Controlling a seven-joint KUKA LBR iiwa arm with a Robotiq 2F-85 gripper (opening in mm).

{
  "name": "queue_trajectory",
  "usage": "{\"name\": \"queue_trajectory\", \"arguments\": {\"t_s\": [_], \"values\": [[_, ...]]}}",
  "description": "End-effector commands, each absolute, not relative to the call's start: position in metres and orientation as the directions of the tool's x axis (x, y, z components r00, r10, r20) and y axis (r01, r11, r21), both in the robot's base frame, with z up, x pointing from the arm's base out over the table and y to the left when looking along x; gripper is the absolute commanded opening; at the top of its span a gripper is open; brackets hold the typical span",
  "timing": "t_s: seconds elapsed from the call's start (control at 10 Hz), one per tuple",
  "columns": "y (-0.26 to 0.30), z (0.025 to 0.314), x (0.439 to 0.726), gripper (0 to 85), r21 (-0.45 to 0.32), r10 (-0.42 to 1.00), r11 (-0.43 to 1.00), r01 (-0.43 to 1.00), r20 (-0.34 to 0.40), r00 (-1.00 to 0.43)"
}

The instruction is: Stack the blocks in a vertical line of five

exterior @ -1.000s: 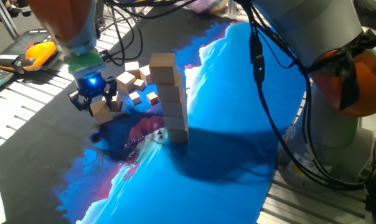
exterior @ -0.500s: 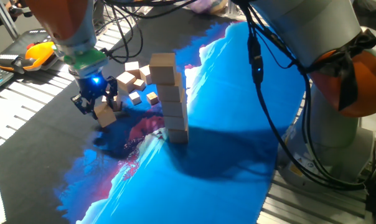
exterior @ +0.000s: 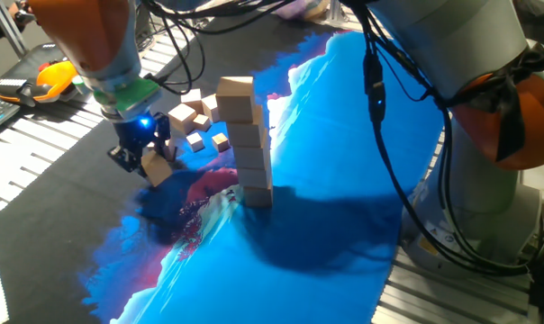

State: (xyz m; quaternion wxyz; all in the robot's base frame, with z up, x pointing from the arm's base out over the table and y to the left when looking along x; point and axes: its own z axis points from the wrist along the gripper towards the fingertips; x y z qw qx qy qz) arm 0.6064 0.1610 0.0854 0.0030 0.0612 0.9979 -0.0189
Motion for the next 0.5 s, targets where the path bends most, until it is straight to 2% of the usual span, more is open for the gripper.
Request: {"name": "queue_trajectory", "arguments": {"t_s": [0.0,0.4], "values": [[0.161,0.083,0.604,0.0,-0.049,0.048,0.998,0.049,-0.008,-0.999],[0.159,0.072,0.598,0.0,-0.049,0.037,0.998,0.038,-0.009,-0.999]]}}
